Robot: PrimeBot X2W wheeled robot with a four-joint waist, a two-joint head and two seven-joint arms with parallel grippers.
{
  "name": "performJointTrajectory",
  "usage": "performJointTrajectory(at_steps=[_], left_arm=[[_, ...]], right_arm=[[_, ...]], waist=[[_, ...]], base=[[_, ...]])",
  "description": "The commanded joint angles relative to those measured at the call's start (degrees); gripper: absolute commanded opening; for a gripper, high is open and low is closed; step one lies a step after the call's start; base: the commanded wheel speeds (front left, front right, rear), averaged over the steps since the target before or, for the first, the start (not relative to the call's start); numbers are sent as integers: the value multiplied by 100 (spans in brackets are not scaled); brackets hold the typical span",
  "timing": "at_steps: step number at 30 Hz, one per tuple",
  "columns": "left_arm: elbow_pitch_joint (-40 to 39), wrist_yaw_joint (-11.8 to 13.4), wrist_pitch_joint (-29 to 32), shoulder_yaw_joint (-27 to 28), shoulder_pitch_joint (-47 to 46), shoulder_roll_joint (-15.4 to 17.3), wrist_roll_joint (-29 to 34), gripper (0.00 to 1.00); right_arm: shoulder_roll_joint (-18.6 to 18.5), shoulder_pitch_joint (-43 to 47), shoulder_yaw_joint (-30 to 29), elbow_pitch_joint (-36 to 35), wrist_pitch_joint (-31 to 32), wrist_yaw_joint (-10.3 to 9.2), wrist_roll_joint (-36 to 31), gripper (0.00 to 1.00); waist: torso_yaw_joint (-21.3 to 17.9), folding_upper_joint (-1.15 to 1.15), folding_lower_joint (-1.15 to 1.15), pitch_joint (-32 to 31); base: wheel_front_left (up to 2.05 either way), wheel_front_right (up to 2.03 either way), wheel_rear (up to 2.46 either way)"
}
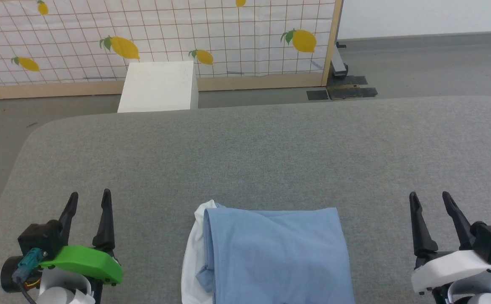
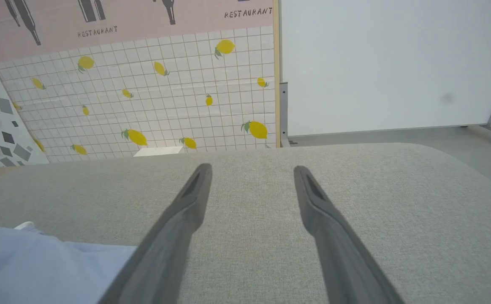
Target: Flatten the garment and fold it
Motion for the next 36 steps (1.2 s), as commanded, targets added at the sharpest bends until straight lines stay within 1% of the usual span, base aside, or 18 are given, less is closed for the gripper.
performJointTrajectory(at_steps=[1, 21, 23, 25, 27, 29, 31, 33, 35, 36], left_arm=[[26, -11, -8, -11, 58, 44, 7, 100], [47, -13, 42, -64, 20, 113, -112, 100], [33, -6, 40, -67, 16, 112, -123, 100], [11, 3, 37, -67, 11, 115, -132, 100], [-21, 10, 36, -57, 6, 126, -147, 100], [-61, 19, 37, -44, -1, 143, -163, 100], [-104, 21, 44, -27, -14, 168, -183, 100], [-156, 22, 55, -12, -37, 195, -204, 100], [-201, 16, 66, -4, -68, 218, -222, 100], [-213, 12, 68, -3, -81, 224, -228, 100]], right_arm=[[15, 70, 24, 11, 12, -6, -21, 100], [42, -31, 69, 114, 139, -6, 14, 100], [58, -37, 23, 137, 247, -6, 83, 100], [66, -76, 11, 140, 482, -6, 229, 100], [0, -148, 89, 117, 903, -6, 404, 100], [-134, -253, 270, 13, 1465, -6, 618, 100], [-342, -379, 570, -135, 2200, -6, 950, 100], [-643, -506, 942, -297, 3169, -6, 1418, 100], [-894, -589, 1170, -410, 4064, -6, 1841, 100], [-987, -619, 1234, -453, 4331, -6, 1935, 100]], waist=[[-1, 27, 0, 0], [33, 27, 0, 62], [33, 27, 0, 69], [37, 27, 0, 86], [32, 27, 0, 110], [30, 27, 0, 151], [29, 27, 0, 211], [44, 27, 0, 285], [75, 27, 0, 371], [91, 27, 0, 399]], base=[[0, 0, 0], [0, 0, 0], [0, 0, 0], [0, 0, 0], [0, 0, 0], [0, 0, 0], [0, 0, 0], [0, 0, 0], [0, 0, 0], [0, 0, 0]])
